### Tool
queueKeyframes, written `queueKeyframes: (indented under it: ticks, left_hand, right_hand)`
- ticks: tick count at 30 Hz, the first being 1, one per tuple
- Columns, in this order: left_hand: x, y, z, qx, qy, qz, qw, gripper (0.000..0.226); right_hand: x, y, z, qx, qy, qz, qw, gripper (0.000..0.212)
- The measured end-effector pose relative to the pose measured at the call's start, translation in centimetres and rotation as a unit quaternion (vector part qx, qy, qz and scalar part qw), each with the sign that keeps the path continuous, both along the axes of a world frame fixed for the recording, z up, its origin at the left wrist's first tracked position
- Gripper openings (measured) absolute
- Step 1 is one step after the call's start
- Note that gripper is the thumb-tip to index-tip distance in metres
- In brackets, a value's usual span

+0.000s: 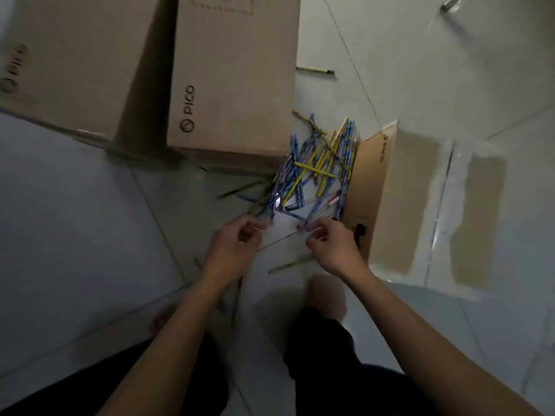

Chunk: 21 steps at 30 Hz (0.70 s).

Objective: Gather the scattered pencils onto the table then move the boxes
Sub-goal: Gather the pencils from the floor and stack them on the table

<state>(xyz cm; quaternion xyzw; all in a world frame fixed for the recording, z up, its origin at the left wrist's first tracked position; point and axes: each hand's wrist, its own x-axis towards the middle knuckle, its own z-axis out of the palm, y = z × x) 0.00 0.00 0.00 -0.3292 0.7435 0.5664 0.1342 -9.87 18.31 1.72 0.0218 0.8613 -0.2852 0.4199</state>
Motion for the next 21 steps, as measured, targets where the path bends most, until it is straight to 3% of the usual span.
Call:
queueKeyframes:
  ticks: [4, 8, 11, 15, 21]
  left_hand:
    - [-1.3, 2.3, -4.7, -0.015, 0.034, -0.036, 0.999, 0.027]
    - [-3.2, 4.5, -8.1, -0.033, 0.074, -0.074, 0.994, 0.024]
    - [-4.8, 6.1, -9.5, -0.093, 0.126, -0.098, 0.983, 0.02]
    - [-6.6, 6.5, -10.4, -0.163, 0.167, -0.125, 0.964, 0.02]
    - [-9.2, 6.8, -10.3, -0.251, 0.142, -0.225, 0.931, 0.03]
  right_hand:
    - [-0.6, 0.1, -5.9, -0.008, 0.124, -0.012, 0.992, 0.026]
    - [-1.0, -0.1, -9.8, 0.009, 0.182, -0.114, 0.977, 0.038]
    - [-0.6, 0.1, -12.0, -0.004, 0.248, -0.122, 0.961, 0.039]
    - [-0.4, 0.4, -13.7, -0.004, 0.272, -0.098, 0.957, 0.033]
    - [-1.1, 0.5, -13.1, 0.009, 0.274, -0.09, 0.958, 0.019]
